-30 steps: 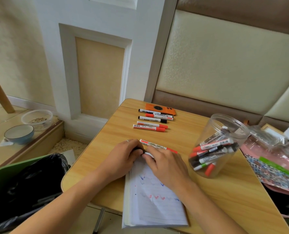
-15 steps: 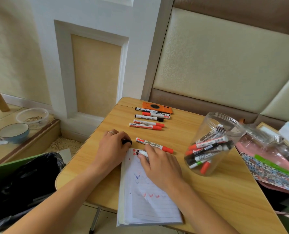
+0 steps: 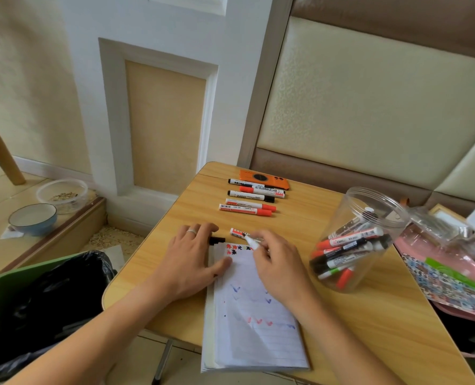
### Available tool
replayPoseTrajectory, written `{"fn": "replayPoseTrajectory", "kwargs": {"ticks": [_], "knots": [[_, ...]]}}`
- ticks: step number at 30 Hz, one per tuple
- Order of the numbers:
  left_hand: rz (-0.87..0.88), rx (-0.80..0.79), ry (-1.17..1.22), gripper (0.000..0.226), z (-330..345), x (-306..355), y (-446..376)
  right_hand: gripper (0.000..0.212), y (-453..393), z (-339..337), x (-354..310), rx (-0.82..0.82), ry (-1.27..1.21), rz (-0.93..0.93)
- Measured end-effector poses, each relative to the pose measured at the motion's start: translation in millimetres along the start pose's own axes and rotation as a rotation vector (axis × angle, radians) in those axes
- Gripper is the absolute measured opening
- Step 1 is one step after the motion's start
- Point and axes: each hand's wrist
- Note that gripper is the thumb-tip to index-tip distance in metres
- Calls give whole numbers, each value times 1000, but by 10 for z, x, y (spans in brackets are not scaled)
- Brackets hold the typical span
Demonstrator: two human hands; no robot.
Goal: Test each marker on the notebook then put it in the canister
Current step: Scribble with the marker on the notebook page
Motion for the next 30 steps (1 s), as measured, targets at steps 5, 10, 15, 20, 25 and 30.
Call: {"fn": "replayPoseTrajectory", "kwargs": {"ticks": [5,10,15,20,25,30], "knots": [[27,-2,-6,80,31,-24,39,16,-69,-113,-72,38,-582,173],[52,-4,-13,67,-6,8,58,42,-113,-119,-22,-61,-1180,393],[84,-73,-91,55,-8,27,68,27,-111,-31,48,-47,-1037,336],[95,-50,-142,51,26,25,78,9,-113,13,30,23,-719,279],[103,-68,-151,64,-6,55,88,7,-115,78,14,46,-579,240],[104,-110,-152,62,-16,53,96,14,-133,159,60,125,-517,251]]}}
Point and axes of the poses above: each hand's wrist, its own y-axis away from the middle knuckle, its own z-axis out of the palm, x = y × z, and after that the axes turned 9 degrees about -y, right-handed
